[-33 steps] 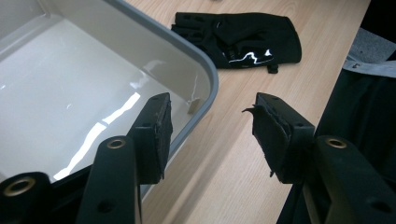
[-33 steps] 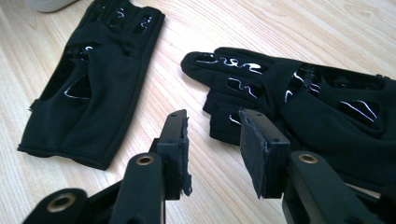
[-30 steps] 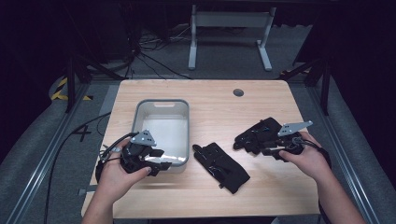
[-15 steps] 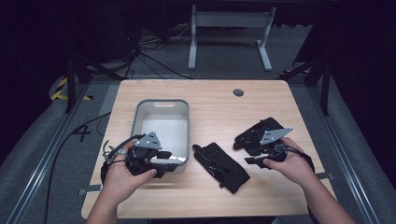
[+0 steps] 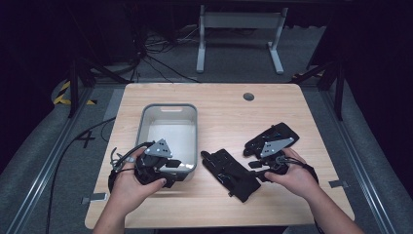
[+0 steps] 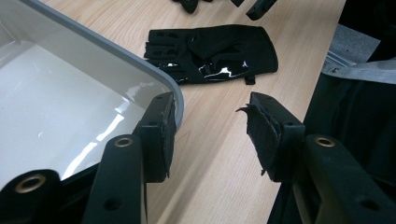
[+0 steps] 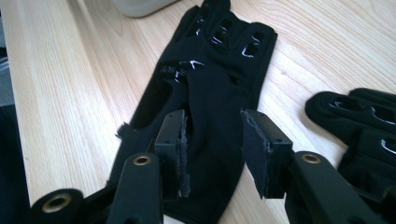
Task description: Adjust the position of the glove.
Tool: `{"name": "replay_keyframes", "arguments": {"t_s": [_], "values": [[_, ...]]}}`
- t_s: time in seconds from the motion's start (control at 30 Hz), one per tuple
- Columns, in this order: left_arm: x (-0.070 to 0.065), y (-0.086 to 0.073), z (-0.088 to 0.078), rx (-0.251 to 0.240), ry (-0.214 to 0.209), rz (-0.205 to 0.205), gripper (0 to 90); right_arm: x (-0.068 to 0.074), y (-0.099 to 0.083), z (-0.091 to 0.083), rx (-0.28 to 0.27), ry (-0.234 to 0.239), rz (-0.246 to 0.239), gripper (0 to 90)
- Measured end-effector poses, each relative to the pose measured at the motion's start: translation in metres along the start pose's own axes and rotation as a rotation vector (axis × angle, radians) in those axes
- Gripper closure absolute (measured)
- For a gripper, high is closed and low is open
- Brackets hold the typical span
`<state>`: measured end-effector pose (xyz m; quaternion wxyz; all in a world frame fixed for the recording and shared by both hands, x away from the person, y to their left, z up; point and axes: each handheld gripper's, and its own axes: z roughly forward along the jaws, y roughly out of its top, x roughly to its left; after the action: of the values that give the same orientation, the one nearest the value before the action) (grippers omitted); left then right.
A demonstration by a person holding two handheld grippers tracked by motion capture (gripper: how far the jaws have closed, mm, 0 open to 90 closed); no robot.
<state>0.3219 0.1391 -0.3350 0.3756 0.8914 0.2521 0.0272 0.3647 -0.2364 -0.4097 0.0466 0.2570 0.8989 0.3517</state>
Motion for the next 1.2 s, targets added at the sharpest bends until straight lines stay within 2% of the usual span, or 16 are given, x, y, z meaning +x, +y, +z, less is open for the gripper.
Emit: {"name": "replay_keyframes", "arguments": {"t_s": [0.1,0.27,0.4,0.47,0.6,0.63,0.77,0.83,1.0,1.1,1.2], "values": [[-0.001,0.001,0.000,0.002,0.001,0.001,52.3,0.006,0.002,0.008,0.002,-0.002,0.022,58.8],[-0.002,0.001,0.001,0.007,-0.002,0.004,52.3,0.012,0.005,0.023,0.013,-0.013,0.031,57.7],[-0.001,0.001,0.003,0.011,0.001,0.004,52.2,0.012,0.008,0.034,0.003,-0.046,0.039,54.6],[-0.001,0.001,0.004,0.016,0.001,0.004,52.1,0.013,0.009,0.041,0.013,-0.051,0.038,53.2],[-0.001,0.000,0.003,0.012,0.001,0.001,51.9,0.011,0.007,0.055,0.030,-0.095,0.035,46.3],[-0.001,0.000,0.003,0.014,-0.001,0.002,51.8,0.011,0.006,0.058,0.041,-0.091,0.049,45.4],[-0.001,0.000,0.003,0.009,-0.002,0.000,51.4,0.013,0.005,0.062,0.039,-0.109,0.033,45.3],[-0.001,0.000,0.003,0.008,-0.002,0.000,51.3,0.015,0.004,0.063,0.036,-0.120,0.021,47.9],[-0.001,0.000,0.002,0.006,-0.007,0.002,51.2,0.015,0.006,0.062,0.047,-0.089,0.011,67.3],[-0.001,-0.001,0.003,0.005,-0.007,0.005,50.8,0.013,0.006,0.062,0.038,-0.074,0.029,78.4],[-0.001,0.000,0.004,0.007,-0.009,0.008,50.7,0.009,0.006,0.061,0.026,-0.060,0.040,82.3]]}}
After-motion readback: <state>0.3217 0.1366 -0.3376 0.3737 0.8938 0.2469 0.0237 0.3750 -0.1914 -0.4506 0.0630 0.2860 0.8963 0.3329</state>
